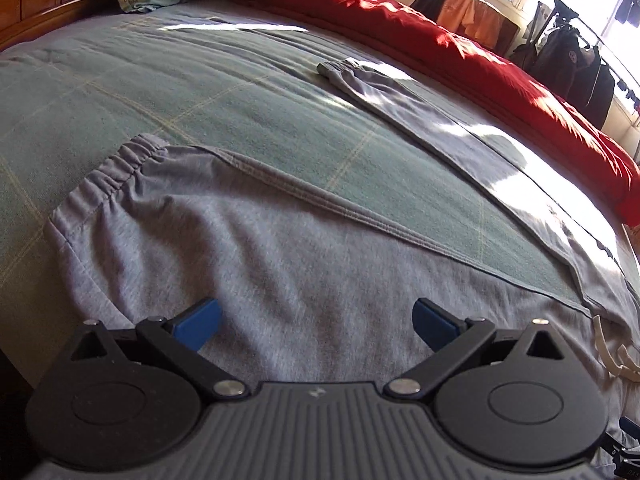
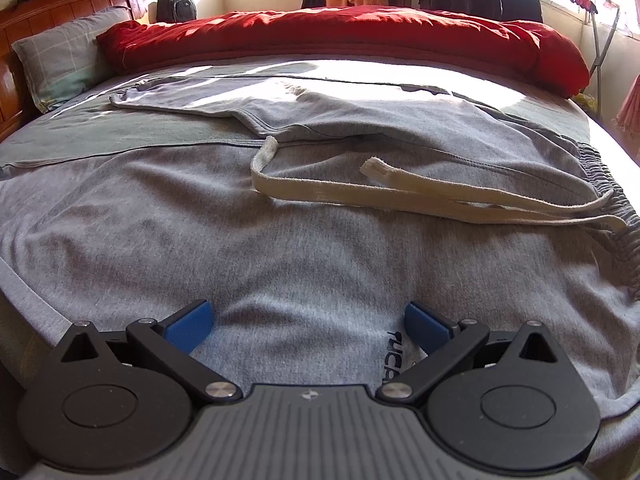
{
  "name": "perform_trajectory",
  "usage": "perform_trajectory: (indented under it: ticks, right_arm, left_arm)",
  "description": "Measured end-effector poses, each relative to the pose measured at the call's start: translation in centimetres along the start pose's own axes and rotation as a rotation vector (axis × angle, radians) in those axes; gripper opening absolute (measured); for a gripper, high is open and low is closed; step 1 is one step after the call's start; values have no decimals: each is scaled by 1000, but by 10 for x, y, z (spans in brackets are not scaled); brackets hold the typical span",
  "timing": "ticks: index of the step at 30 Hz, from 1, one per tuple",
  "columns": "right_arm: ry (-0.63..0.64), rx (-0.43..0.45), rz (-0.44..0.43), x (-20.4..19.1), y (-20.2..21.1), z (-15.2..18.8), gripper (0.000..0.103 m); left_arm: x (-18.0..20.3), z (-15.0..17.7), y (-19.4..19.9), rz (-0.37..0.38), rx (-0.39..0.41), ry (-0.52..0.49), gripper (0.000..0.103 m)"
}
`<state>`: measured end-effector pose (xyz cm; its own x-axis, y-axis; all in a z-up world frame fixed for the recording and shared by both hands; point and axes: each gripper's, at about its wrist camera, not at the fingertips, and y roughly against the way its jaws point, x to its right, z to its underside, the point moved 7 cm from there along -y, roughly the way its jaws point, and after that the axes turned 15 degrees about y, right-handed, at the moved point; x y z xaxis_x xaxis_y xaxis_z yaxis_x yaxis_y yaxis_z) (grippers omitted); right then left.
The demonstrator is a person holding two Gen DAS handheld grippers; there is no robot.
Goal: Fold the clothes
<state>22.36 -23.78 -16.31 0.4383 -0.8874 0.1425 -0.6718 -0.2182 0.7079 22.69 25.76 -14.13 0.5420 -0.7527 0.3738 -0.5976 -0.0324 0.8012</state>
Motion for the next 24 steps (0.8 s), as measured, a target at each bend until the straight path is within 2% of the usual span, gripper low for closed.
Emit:
perform_trajectory:
  ticks: [2, 6, 10, 15, 18, 22, 24]
  right_arm:
    - [0, -6, 3, 0, 0, -1, 103]
    - [-6, -24, 18, -1, -3, -2, 103]
    - [-15, -42, 32, -1, -6, -5, 103]
    - [-19, -60, 49, -2, -7, -7, 103]
    - [-21, -70, 58, -2, -8, -8, 103]
    - [-28, -71, 66, 0, -6, -9, 103]
    - [-39, -53, 71, 6, -1, -10, 103]
  left_arm:
    - [-17, -7, -2, -14, 7, 4, 102]
    - [-32, -29, 13, 22, 36, 62, 102]
    - [-23, -54, 13, 150, 27, 117, 102]
    - [-5, -69, -15, 269, -34, 143, 102]
    - [-14, -70, -33, 222, -44, 168, 102]
    - [-29, -71, -27, 200, 9, 170, 102]
    - [-32, -70, -22, 127, 43, 133, 102]
